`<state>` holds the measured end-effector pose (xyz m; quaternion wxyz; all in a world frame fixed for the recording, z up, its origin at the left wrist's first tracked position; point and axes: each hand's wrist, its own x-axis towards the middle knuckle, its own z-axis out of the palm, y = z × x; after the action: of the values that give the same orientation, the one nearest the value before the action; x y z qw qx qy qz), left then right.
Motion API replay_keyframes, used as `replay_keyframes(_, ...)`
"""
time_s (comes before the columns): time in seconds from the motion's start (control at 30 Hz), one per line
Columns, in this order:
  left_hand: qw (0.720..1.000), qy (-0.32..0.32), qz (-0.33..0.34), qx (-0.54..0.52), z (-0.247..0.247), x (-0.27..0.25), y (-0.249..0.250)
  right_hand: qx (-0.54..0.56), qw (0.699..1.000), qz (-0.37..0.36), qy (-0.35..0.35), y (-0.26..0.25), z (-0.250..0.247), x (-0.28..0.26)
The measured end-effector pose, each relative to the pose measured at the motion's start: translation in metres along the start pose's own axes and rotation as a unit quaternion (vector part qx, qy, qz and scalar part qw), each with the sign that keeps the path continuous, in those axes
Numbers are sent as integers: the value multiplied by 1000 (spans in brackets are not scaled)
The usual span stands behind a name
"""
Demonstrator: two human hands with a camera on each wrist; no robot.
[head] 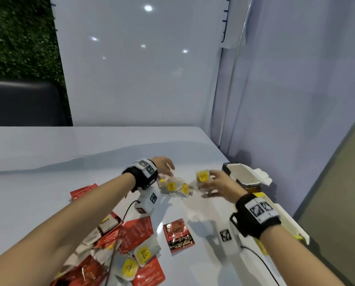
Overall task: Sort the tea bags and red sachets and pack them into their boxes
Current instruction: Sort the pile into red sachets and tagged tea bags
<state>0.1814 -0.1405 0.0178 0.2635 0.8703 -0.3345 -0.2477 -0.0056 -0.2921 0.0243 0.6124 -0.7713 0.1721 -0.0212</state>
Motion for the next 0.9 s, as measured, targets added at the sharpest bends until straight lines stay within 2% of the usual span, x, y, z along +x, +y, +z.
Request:
replay_keyframes(0.07, 997, 26, 20, -64, -16, -21, 3, -10, 1000, -9, 11, -9, 4, 19)
replay_keyframes(0.17, 994, 6, 44, -104, -43, -67, 7, -63, 998, -14, 12, -27, 17, 46)
replay_keyframes(0.23, 996, -11, 37, -76, -52, -93, 1, -107, 994, -20, 11, -34, 29, 66)
replay_keyframes(0.33, 998, -62, -21, -3, -51, -116, -23, -174, 985, -3, 22, -31, 49, 95)
replay_keyframes(0.4, 993, -81, -58, 57, -41, -121, -43, -264, 964, 3, 31, -26, 65, 105)
replay_keyframes(0.5, 982, -82, -63, 159, -18, -123, -59, -414, 909, 11, 52, -24, 77, 100)
replay_keyframes(0.63, 964, -123, -52, 230, 24, -121, -59, -488, 869, -54, 68, -24, 76, 73)
replay_keyframes(0.73, 960, -116, -30, 254, 43, -117, -53, -522, 850, -70, 22, -22, 74, 37)
replay_keyframes(0.83, 961, -135, -43, 236, 47, -114, -49, -549, 831, -5, -88, -11, 82, -2)
replay_keyframes(0.9, 965, -146, -61, 210, 46, -113, -51, -581, 804, 42, -125, 3, 91, -22)
